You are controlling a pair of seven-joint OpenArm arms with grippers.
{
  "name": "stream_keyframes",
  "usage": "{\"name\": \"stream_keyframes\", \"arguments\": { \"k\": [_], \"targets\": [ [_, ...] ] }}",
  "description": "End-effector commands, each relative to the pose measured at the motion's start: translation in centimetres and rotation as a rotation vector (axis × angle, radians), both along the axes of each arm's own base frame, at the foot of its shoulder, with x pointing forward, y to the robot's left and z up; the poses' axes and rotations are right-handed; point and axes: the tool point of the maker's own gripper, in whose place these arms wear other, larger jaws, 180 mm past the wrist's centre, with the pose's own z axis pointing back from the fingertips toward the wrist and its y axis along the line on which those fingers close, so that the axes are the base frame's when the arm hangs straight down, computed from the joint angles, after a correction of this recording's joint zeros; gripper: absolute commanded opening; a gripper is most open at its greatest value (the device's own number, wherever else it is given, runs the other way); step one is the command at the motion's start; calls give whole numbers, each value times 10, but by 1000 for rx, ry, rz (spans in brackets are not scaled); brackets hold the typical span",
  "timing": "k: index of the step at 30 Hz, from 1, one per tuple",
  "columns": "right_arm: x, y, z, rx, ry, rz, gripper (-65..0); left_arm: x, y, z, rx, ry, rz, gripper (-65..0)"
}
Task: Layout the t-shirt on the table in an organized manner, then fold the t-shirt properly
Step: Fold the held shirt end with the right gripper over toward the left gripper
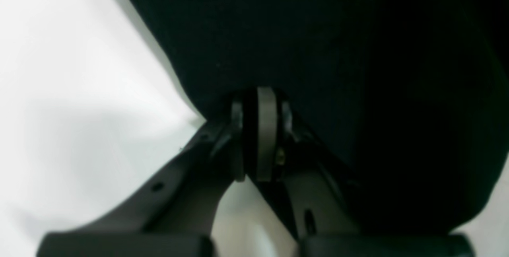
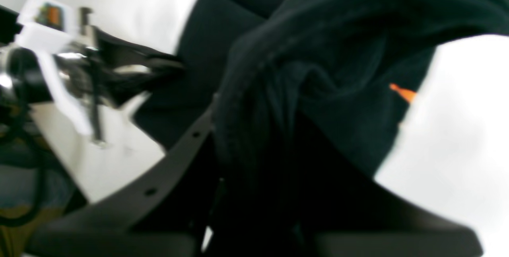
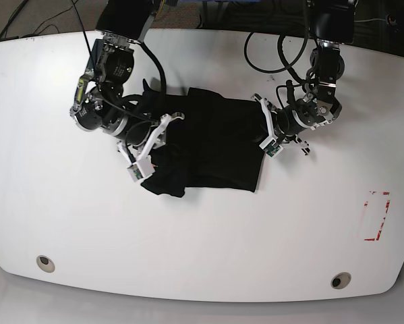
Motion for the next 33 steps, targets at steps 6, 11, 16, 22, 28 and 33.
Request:
{"name": "stream_keyframes", "arguments": {
  "k": [6, 11, 16, 22, 28, 33],
  "targets": [
    [13, 35, 32, 80, -99, 60, -650, -14, 13, -19, 102, 70, -12, -624],
    [15, 46, 31, 95, -96, 89, -650, -14, 12, -19, 101, 69, -12, -624],
    [19, 51, 19, 117, -50, 99, -650, -14, 12, -18, 99, 68, -12, -624],
    [28, 56, 16, 156, -48, 92, -650, -14, 12, -18, 99, 68, -12, -624],
    [33, 72, 16, 174, -41, 135, -650, -14, 12, -18, 99, 68, -12, -624],
    [37, 81, 16, 184, -36, 158, -650, -14, 12, -18, 99, 68, -12, -624]
  ]
}}
